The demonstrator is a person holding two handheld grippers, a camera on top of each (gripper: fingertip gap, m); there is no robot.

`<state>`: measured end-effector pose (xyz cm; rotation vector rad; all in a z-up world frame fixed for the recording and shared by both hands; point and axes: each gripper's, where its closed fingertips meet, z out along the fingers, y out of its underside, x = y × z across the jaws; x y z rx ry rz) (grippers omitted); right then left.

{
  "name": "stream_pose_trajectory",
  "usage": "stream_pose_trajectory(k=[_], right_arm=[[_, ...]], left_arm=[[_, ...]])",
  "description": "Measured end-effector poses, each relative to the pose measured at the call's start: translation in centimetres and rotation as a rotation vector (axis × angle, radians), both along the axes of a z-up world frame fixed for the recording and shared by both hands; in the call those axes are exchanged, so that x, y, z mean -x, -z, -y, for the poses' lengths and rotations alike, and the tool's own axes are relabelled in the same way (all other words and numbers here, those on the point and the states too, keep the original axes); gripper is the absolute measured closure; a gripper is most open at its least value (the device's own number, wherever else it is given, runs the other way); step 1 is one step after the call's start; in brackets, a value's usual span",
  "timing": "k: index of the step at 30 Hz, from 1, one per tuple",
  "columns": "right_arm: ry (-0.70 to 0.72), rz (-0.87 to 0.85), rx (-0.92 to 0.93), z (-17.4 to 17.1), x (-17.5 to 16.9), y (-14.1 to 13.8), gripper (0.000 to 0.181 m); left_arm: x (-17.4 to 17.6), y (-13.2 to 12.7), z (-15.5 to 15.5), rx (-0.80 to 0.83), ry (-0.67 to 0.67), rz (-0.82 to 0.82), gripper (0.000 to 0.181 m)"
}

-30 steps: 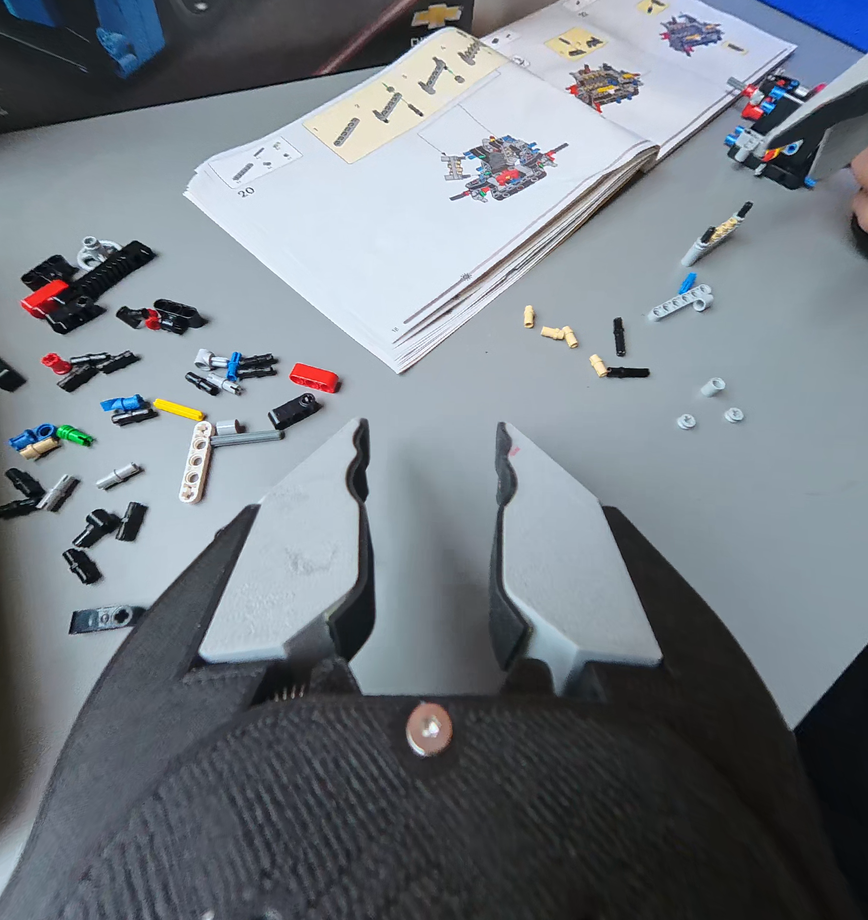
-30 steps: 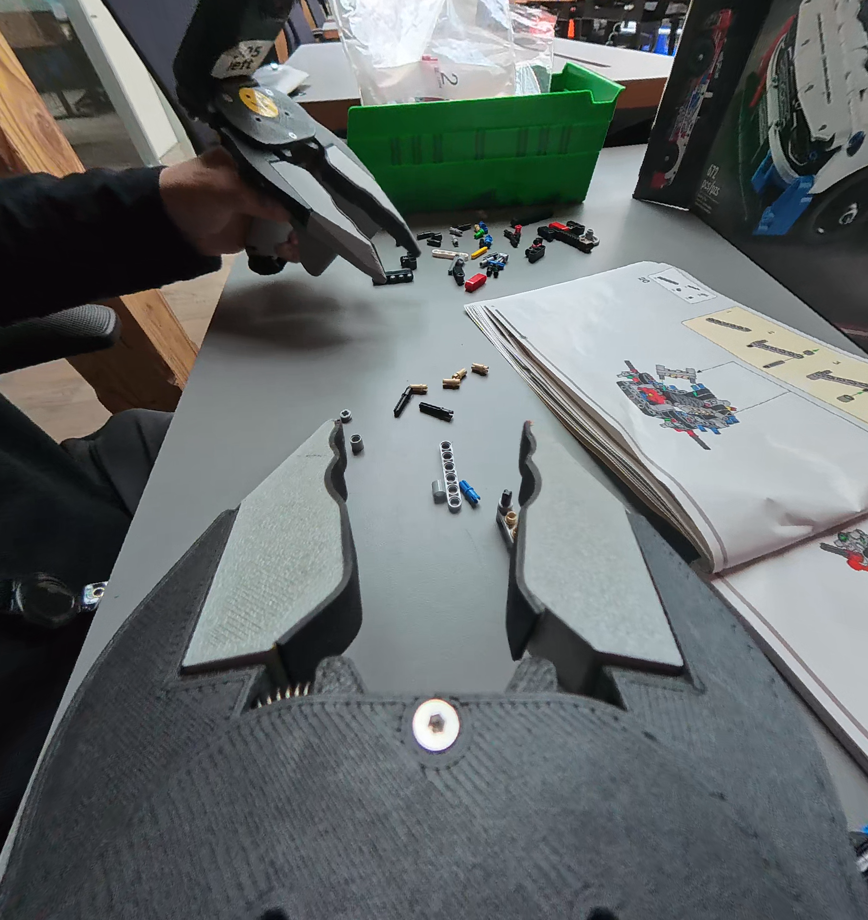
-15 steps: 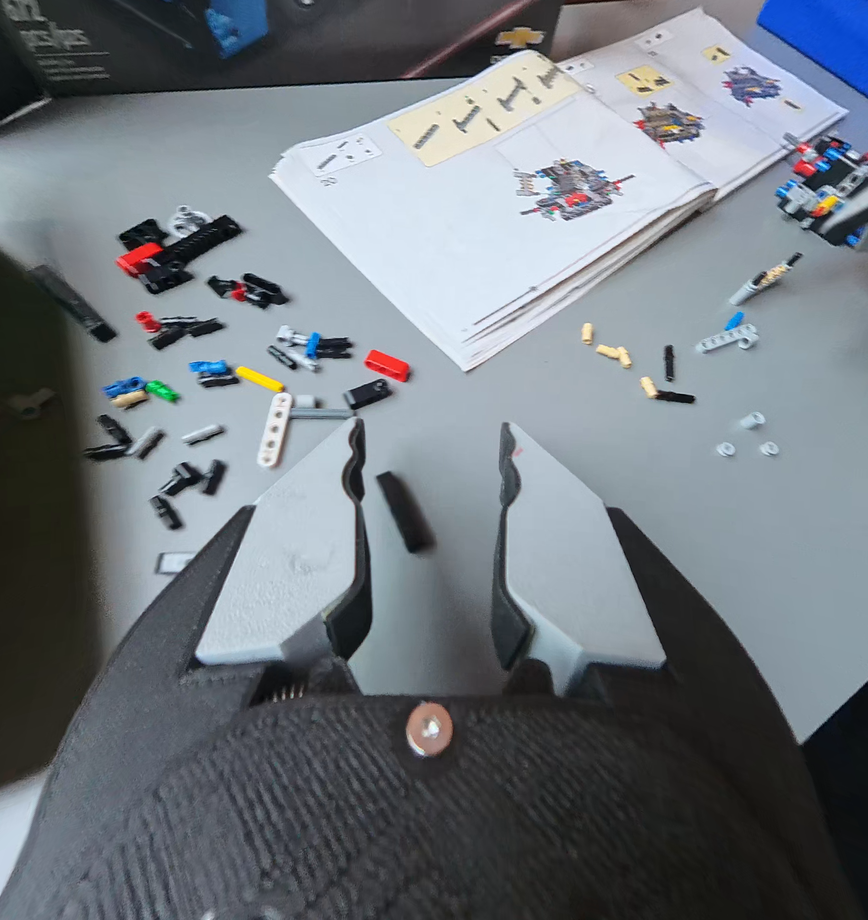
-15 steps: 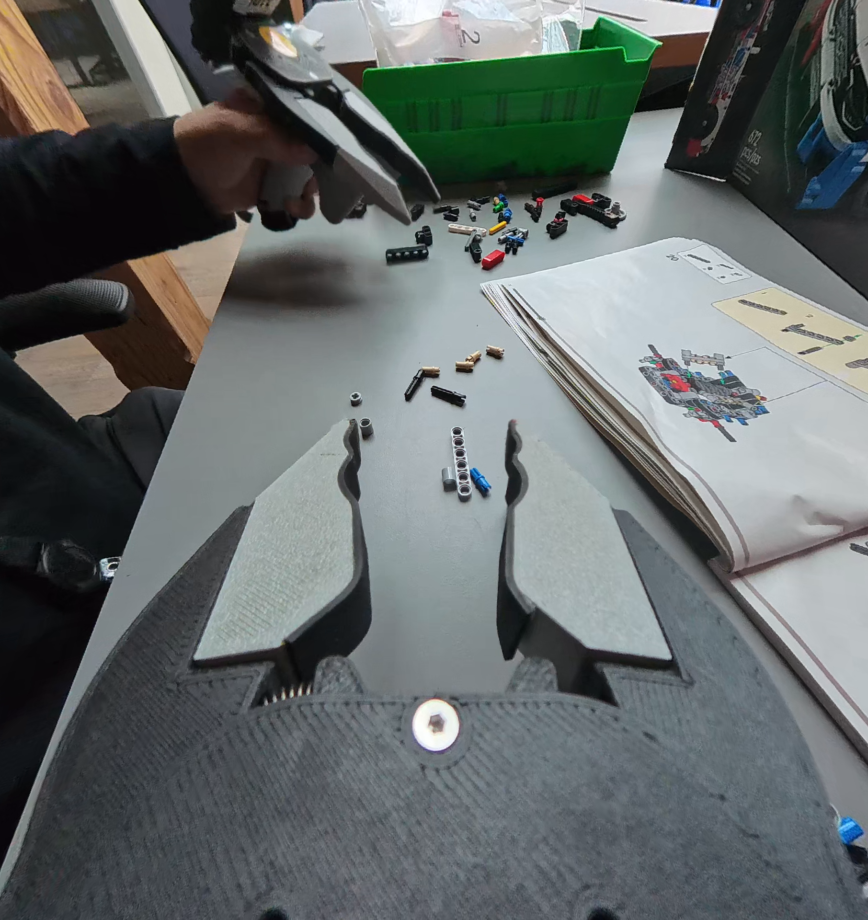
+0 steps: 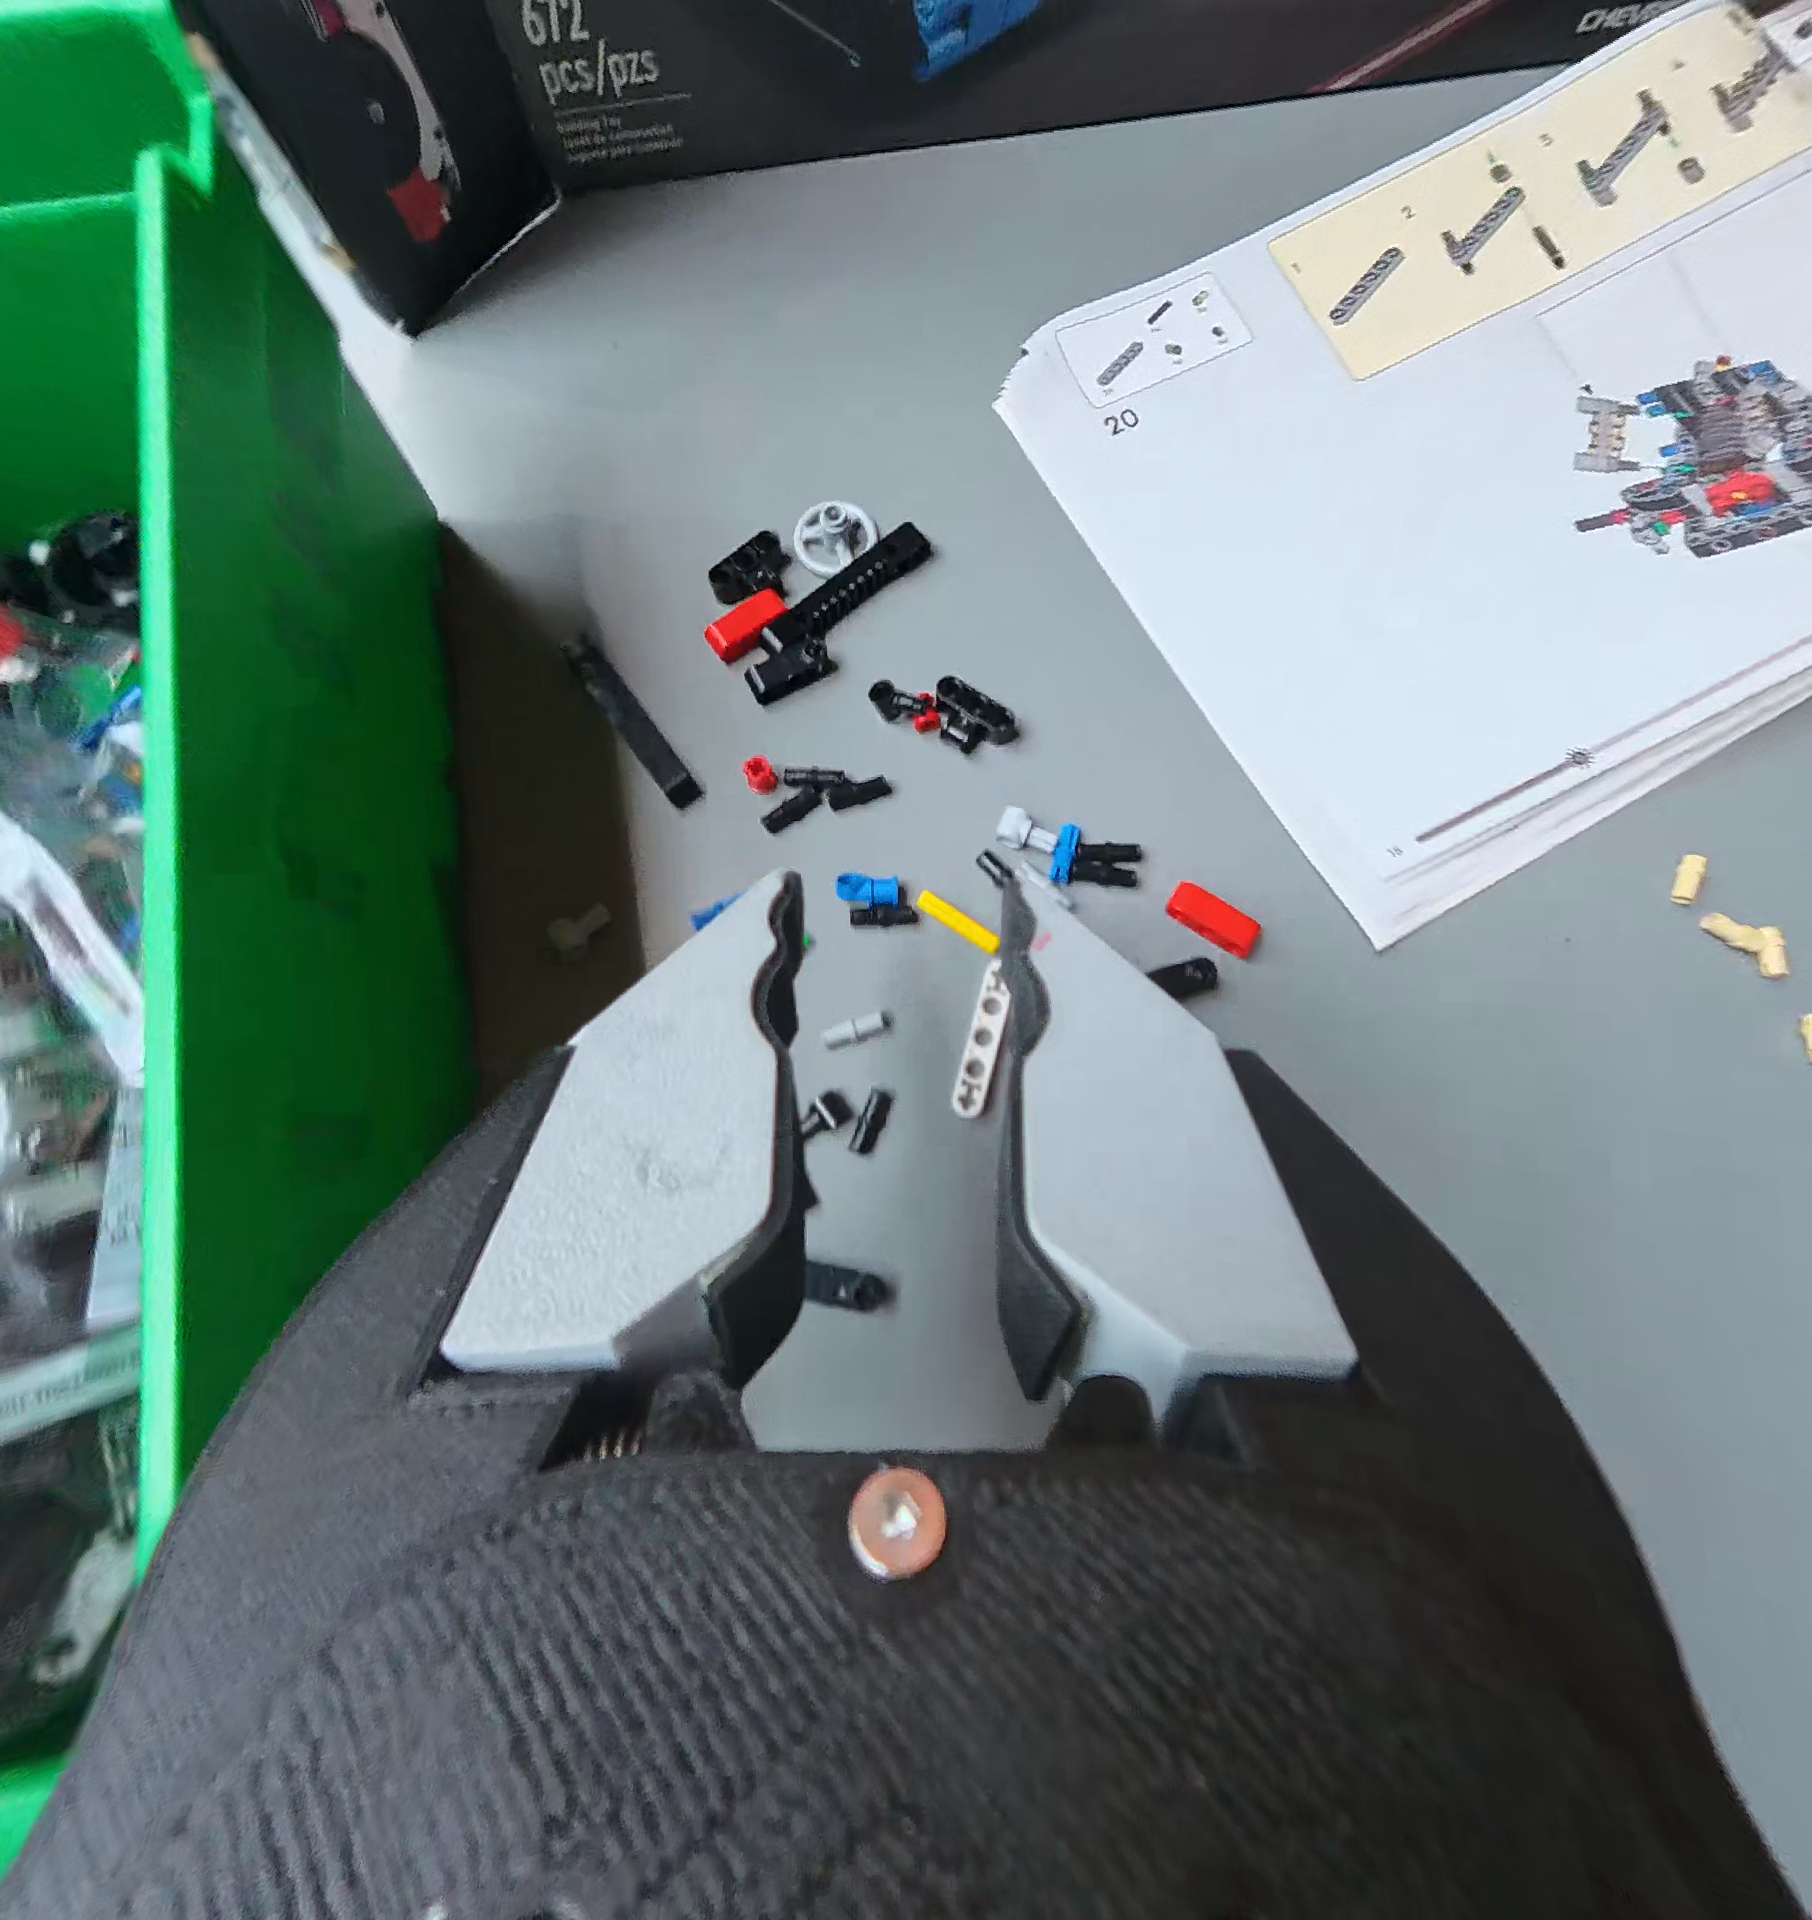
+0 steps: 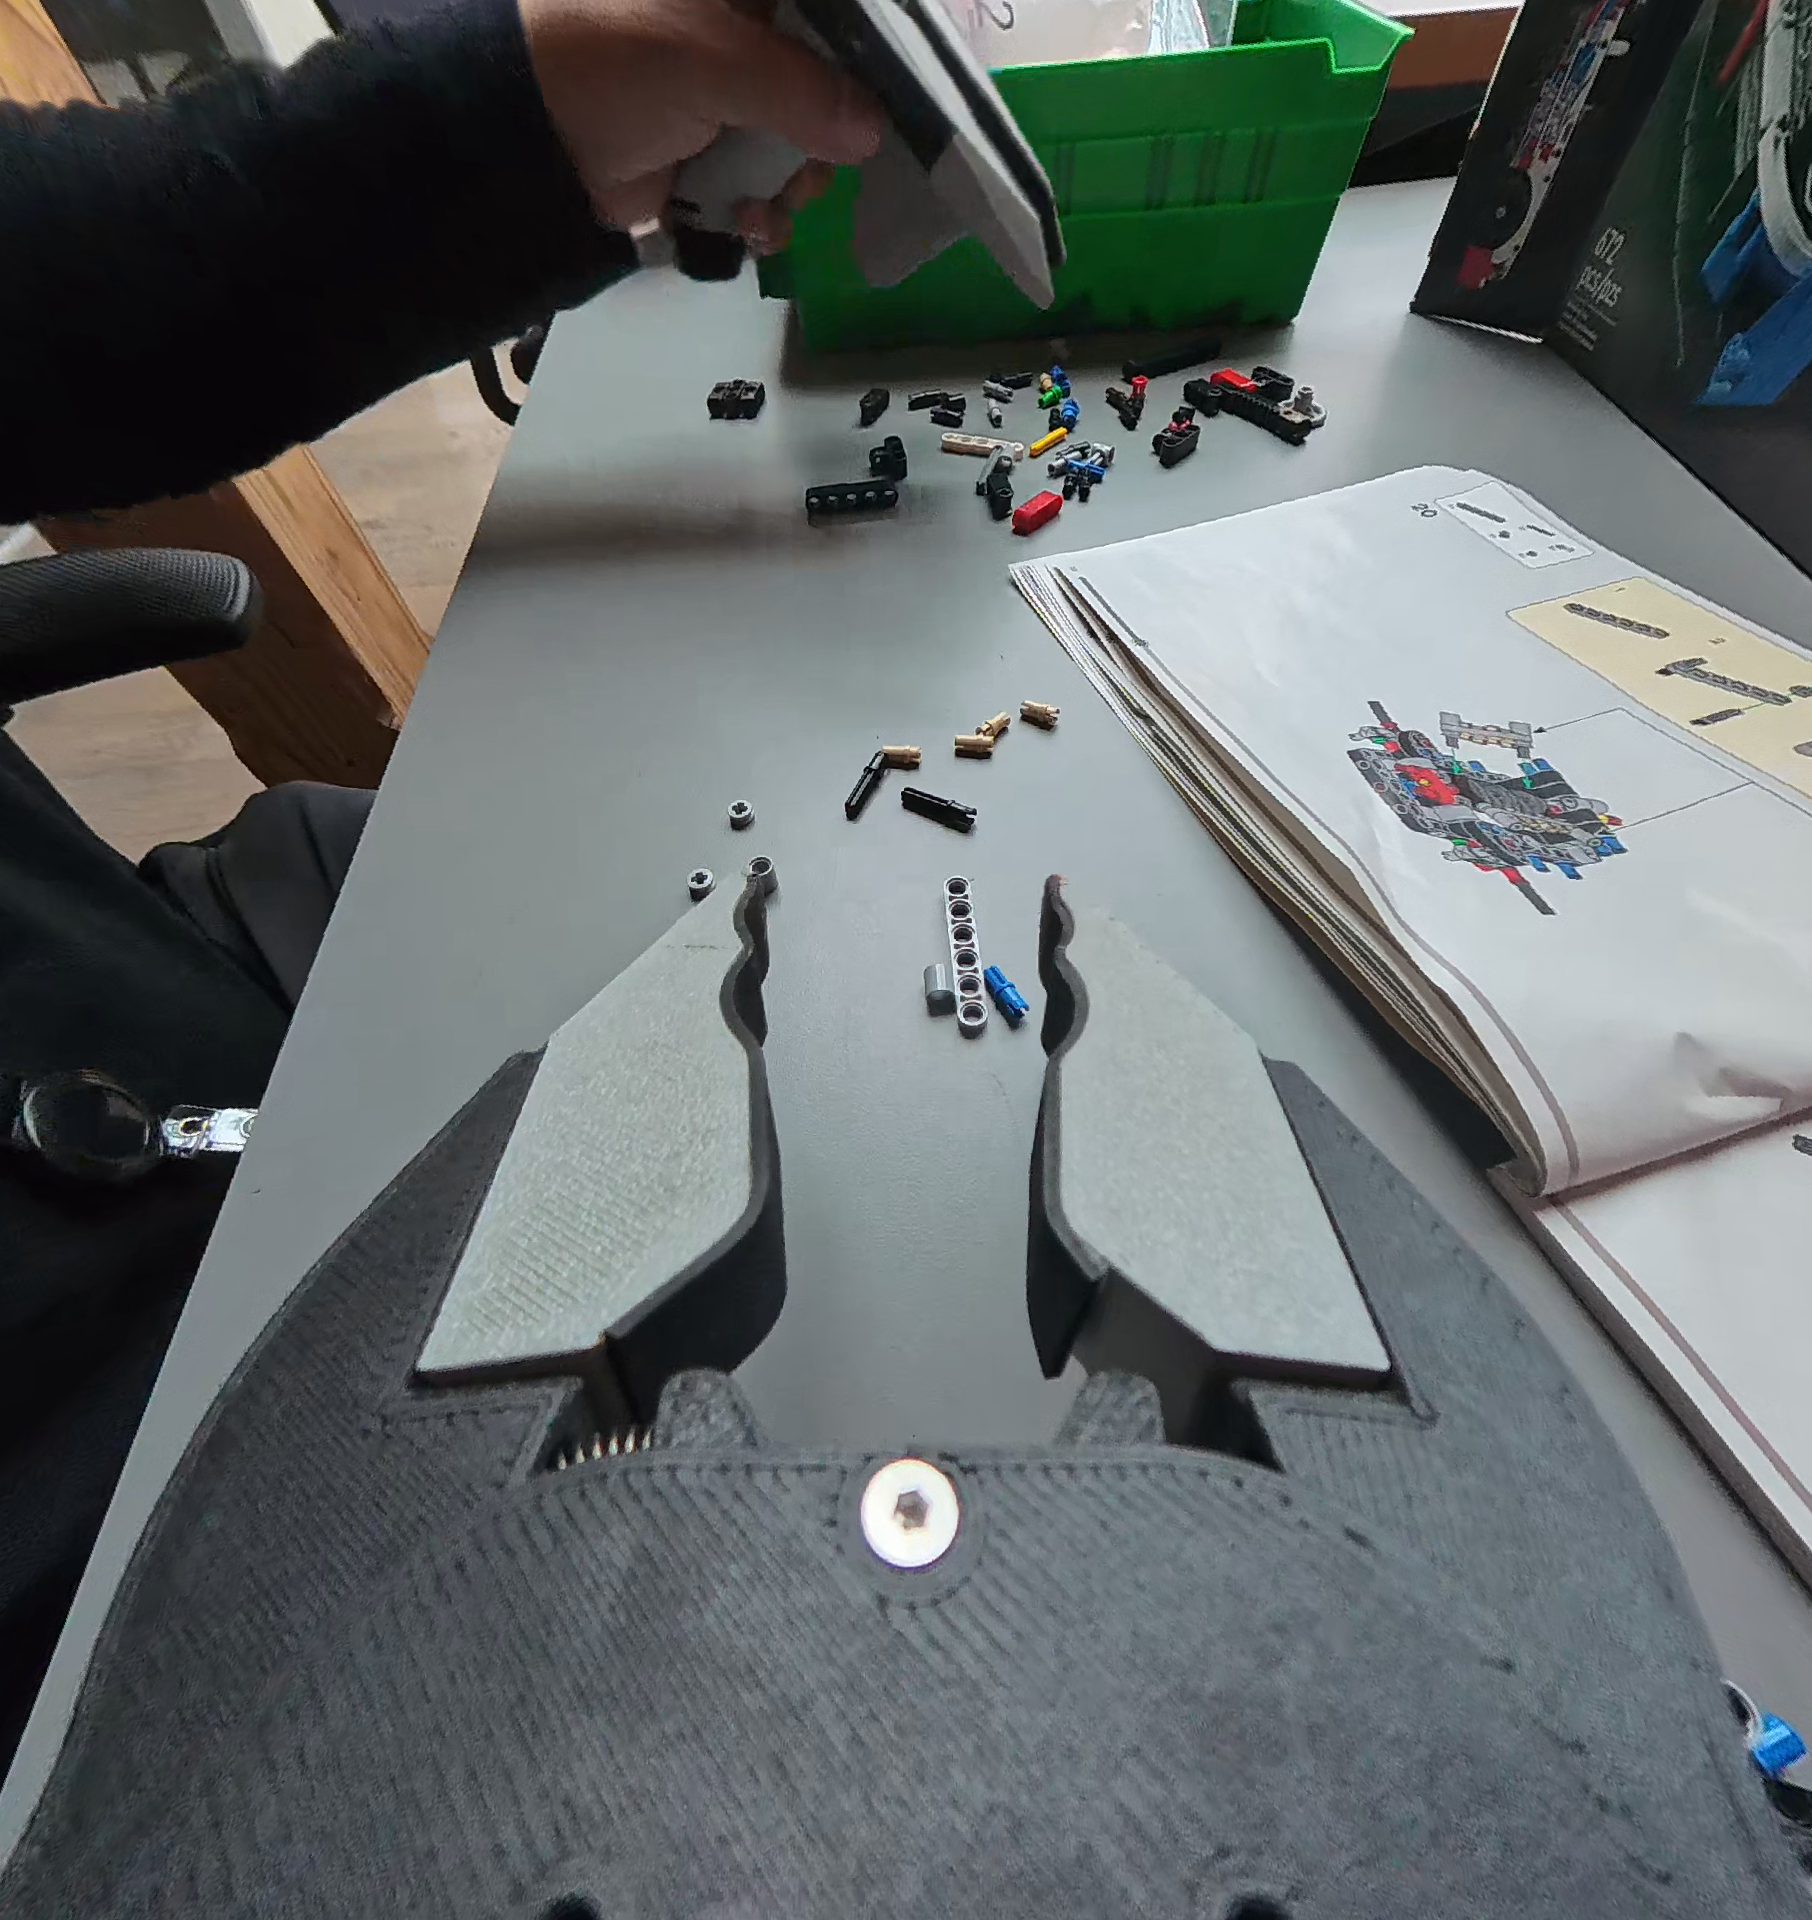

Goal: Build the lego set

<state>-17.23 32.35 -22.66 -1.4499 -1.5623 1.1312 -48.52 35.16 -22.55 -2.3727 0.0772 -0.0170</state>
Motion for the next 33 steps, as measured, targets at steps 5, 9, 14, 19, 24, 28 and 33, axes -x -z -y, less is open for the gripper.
stream_pose_trajectory(k=[5, 9, 14, 19, 24, 28, 33], right_arm=[[-0.006, 0.0, -0.02, 0.2, 0.0, 0.0, 0.134], [-0.013, -0.001, -0.037, 0.4, -0.1, 0.0, 0.138], [-0.021, 0.0, -0.039, 0.5, -0.2, 0.0, 0.139], [-0.029, -0.003, -0.029, 0.6, -0.3, 0.0, 0.14], [-0.033, -0.002, -0.031, 0.7, -0.3, 0.0, 0.14], [-0.036, -0.002, -0.025, 0.7, -0.3, -0.1, 0.141], [-0.034, -0.005, -0.032, 0.6, -0.5, -0.1, 0.141]], left_arm=[[1.0, 1.5, -4.1, 0.124, 0.044, -0.116, 0.155], [1.2, 3.4, -6.3, 0.246, 0.133, -0.148, 0.158], [1.3, 4.5, -7.0, 0.375, 0.355, -0.309, 0.165], [2.6, 4.6, -7.2, 0.51, 0.51, -0.452, 0.168], [2.4, 5.6, -6.9, 0.592, 0.587, -0.419, 0.175], [2.4, 5.6, -6.8, 0.606, 0.584, -0.424, 0.175], [2.3, 4.3, -6.0, 0.602, 0.564, -0.447, 0.175]])
